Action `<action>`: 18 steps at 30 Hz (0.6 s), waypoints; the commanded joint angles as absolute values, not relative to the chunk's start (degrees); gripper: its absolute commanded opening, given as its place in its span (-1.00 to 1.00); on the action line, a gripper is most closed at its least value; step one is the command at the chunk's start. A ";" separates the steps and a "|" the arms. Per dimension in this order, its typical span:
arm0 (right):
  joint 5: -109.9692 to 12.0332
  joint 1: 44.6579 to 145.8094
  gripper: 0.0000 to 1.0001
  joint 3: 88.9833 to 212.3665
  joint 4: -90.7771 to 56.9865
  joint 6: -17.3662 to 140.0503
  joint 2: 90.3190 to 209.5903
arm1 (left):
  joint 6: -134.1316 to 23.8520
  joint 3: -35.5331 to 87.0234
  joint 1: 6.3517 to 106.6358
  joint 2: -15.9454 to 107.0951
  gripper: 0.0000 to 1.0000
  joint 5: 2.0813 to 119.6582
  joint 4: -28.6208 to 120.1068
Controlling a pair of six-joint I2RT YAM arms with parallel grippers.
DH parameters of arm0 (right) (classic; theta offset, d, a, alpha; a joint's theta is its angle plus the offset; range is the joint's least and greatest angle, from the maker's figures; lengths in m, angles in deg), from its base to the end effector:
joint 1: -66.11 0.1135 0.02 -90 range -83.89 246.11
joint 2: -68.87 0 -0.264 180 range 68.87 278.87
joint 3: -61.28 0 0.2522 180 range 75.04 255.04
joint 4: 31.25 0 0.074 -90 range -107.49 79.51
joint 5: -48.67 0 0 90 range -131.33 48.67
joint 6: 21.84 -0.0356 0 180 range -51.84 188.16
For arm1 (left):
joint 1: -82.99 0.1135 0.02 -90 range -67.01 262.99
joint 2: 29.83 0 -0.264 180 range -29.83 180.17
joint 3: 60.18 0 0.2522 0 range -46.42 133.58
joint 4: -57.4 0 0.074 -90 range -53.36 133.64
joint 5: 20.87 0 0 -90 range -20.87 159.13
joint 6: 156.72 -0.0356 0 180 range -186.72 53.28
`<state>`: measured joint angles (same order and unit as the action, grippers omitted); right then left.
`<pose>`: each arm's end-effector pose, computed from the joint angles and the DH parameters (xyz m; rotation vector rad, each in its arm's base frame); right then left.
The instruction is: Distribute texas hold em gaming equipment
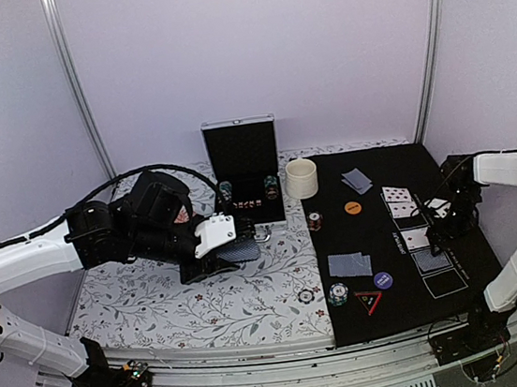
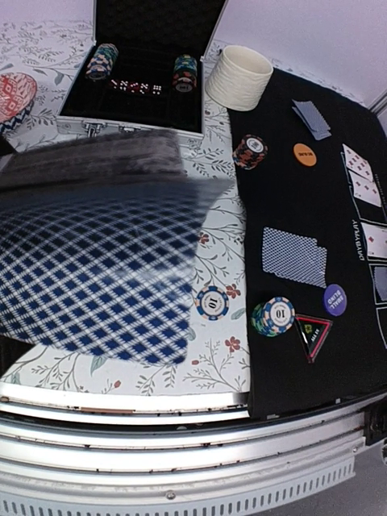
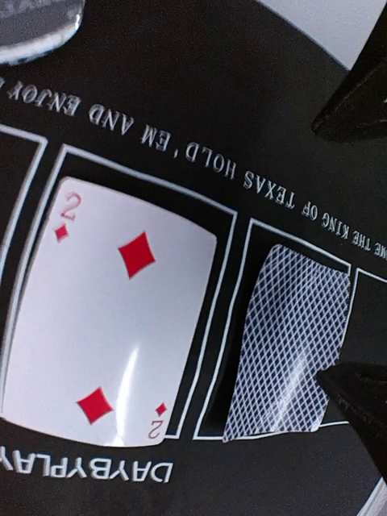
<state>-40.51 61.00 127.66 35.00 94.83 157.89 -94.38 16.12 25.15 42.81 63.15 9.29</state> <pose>0.2493 -0.0228 0.1708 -0.5846 3.0716 -0.0298 0.1411 -0.2314 0.3050 1.6489 1.7071 -0.3790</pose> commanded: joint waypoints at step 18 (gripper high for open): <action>-78.52 113.29 0.57 122.77 -38.01 56.48 136.25 | -93.89 16.19 25.70 42.50 -0.23 63.87 9.98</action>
<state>-68.27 106.33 127.71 -15.08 69.26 130.76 -94.31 16.03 25.15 42.61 63.81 9.42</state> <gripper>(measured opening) 0.909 0.388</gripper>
